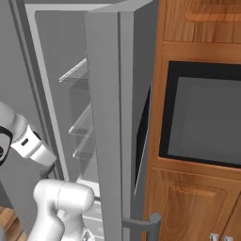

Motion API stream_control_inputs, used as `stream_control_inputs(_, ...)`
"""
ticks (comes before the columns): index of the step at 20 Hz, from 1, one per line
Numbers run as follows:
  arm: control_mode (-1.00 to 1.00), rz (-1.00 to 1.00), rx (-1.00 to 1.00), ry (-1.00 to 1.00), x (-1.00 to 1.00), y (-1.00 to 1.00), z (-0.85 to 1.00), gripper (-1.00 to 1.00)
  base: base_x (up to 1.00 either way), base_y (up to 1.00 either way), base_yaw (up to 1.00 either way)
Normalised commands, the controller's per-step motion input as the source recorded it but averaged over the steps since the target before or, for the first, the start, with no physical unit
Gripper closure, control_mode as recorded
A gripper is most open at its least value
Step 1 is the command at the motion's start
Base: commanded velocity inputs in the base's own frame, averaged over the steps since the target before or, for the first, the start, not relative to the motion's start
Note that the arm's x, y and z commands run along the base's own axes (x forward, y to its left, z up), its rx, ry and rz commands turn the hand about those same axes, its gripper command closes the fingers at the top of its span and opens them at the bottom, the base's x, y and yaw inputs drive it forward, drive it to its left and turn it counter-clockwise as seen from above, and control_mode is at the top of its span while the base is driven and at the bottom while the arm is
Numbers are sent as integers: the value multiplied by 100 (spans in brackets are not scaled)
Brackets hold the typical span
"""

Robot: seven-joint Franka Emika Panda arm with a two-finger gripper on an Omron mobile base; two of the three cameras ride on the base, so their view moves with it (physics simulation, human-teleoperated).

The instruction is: Place one lemon and one chicken drumstick in each tupperware on the nearby counter, to pack two identical lunches.

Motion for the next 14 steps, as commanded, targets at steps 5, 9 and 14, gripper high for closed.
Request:
stream_control_inputs(5, 100, 0, 0, 0, 0, 0, 0, -100, 89, -38, -7)
stream_control_inputs(9, -100, -1, 10, 8, 89, -53, 1, -100, 0, 0, 0)
stream_control_inputs(14, -100, 8, 18, 14, 93, -70, 22, -100, 0, 0, 0)
